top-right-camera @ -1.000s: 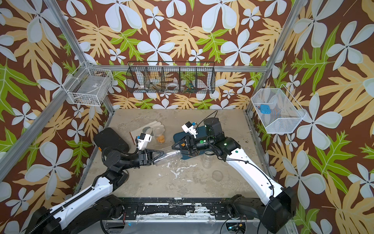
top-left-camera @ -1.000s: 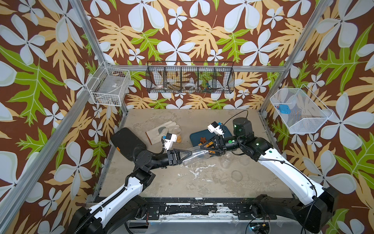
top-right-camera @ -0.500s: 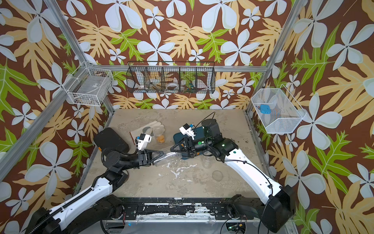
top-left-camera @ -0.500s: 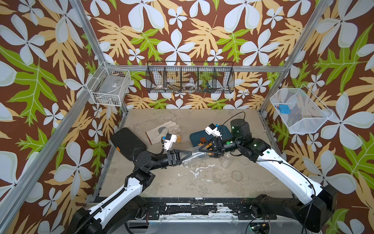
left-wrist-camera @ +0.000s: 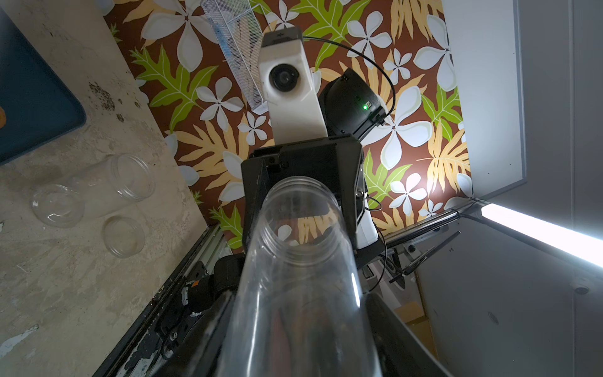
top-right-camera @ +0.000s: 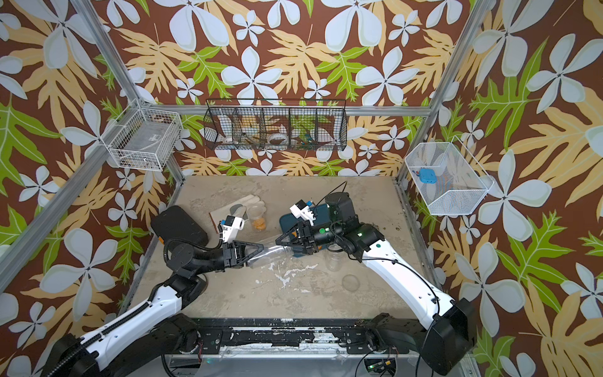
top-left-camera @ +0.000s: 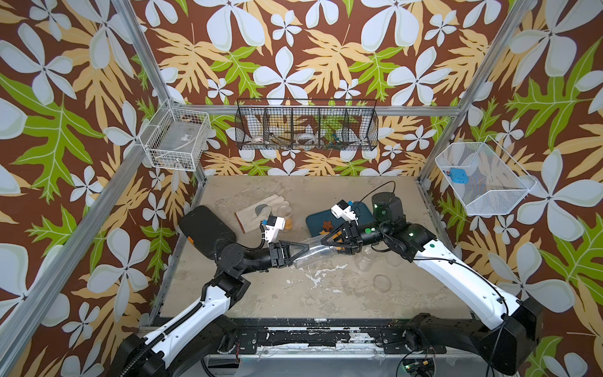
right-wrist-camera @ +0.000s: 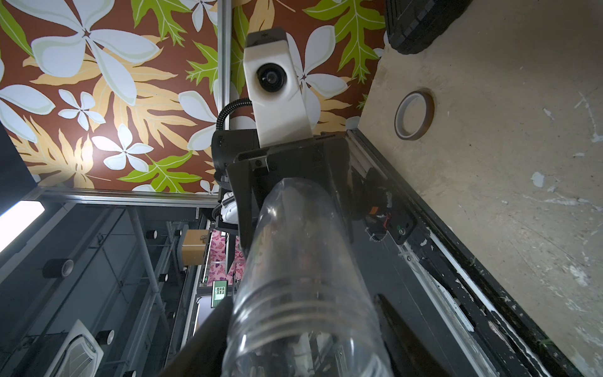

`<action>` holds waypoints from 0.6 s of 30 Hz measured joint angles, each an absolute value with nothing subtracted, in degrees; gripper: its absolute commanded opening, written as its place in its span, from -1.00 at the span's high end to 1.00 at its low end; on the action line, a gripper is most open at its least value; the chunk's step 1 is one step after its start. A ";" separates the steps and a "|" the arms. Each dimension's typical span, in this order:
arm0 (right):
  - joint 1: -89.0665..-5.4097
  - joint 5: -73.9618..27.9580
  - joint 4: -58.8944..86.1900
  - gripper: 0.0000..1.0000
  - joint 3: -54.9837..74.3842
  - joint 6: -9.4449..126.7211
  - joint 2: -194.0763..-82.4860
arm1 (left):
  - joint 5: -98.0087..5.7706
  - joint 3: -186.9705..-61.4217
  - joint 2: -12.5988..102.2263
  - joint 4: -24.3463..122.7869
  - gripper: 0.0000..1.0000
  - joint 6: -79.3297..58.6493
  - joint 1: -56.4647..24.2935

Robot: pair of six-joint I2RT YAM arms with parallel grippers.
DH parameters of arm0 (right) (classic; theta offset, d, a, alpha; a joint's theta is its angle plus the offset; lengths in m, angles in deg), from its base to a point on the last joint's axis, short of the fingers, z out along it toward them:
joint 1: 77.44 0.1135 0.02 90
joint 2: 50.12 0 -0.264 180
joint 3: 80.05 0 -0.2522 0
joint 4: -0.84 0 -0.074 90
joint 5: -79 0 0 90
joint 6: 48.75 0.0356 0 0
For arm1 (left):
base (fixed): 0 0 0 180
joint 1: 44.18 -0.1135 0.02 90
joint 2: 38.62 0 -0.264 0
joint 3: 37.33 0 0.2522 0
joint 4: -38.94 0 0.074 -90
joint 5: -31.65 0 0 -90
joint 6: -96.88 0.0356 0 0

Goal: Pour the cookies out of the jar
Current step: Place the jar at the center of the board.

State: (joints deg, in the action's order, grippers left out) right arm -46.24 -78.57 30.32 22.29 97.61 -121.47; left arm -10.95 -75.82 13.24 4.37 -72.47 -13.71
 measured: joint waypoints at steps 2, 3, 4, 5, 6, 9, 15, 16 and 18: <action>-46.20 -78.42 30.54 -0.18 22.58 97.33 -121.45 | -10.97 -75.82 13.20 4.54 -0.75 -72.49 -13.71; -46.20 -78.36 30.81 -0.18 22.77 97.09 -121.45 | -10.97 -75.87 13.04 4.67 -0.99 -72.43 -13.71; -46.20 -78.29 31.13 -0.17 22.86 96.65 -121.45 | -11.00 -75.95 12.82 4.96 -1.00 -72.41 -13.71; -46.20 -78.22 31.35 -0.16 22.99 96.45 -121.45 | -11.00 -76.15 12.50 5.76 -1.00 -72.52 -13.71; -46.20 -78.16 31.48 -0.14 23.21 96.13 -121.45 | -11.10 -76.48 12.10 6.88 -1.00 -71.99 -13.71; -46.55 -78.31 32.07 -0.10 24.04 94.90 -121.45 | -11.39 -77.64 10.79 11.43 -0.99 -69.98 -13.71; -50.92 -77.63 37.08 -0.06 24.28 89.77 -121.40 | -16.22 -81.75 5.44 31.64 -1.00 -61.41 -14.69; -51.29 -76.02 38.89 -0.05 24.08 88.28 -121.56 | -17.75 -82.82 4.28 35.99 -1.00 -59.40 -15.21; -51.55 -71.91 44.03 -0.05 22.55 83.82 -122.78 | -22.14 -85.29 1.79 46.16 -0.99 -55.29 -16.46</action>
State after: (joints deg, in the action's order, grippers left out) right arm -51.55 -71.91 44.03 22.55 83.82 -122.78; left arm -22.14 -85.29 1.79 46.16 -55.29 -16.46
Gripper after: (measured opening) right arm 0.587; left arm 0.998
